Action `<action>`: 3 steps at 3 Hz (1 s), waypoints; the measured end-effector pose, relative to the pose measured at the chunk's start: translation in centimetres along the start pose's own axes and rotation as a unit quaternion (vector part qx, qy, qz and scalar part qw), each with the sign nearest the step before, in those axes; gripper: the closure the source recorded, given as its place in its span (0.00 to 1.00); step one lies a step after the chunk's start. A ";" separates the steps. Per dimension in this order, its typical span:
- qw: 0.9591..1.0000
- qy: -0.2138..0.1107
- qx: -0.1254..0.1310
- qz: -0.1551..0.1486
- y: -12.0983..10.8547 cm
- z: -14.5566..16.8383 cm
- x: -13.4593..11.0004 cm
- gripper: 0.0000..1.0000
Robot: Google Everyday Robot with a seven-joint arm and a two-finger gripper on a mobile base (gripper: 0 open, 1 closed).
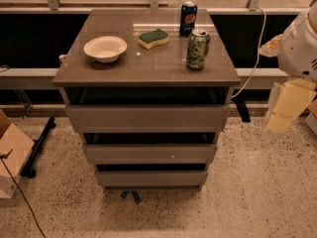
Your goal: Open top drawer
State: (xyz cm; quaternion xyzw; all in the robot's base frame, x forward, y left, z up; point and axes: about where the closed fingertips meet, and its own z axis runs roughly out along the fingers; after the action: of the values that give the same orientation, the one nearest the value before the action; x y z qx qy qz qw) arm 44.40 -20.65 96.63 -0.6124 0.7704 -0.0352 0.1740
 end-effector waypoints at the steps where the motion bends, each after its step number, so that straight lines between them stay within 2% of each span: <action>1: 0.999 -0.040 0.007 -0.017 -0.3 2.8 -1.1 0.00; 2: 0.999 -0.040 0.008 -0.017 -0.3 2.7 -1.2 0.00; 3: 0.998 -0.062 -0.002 -0.012 -0.1 5.1 -2.9 0.00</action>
Offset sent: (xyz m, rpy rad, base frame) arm 0.0105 0.0120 -0.0219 0.0526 -0.0238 0.0445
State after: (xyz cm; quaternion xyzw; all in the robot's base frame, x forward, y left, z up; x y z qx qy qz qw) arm 46.60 -17.13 92.52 -0.6228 0.7510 0.0023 0.2193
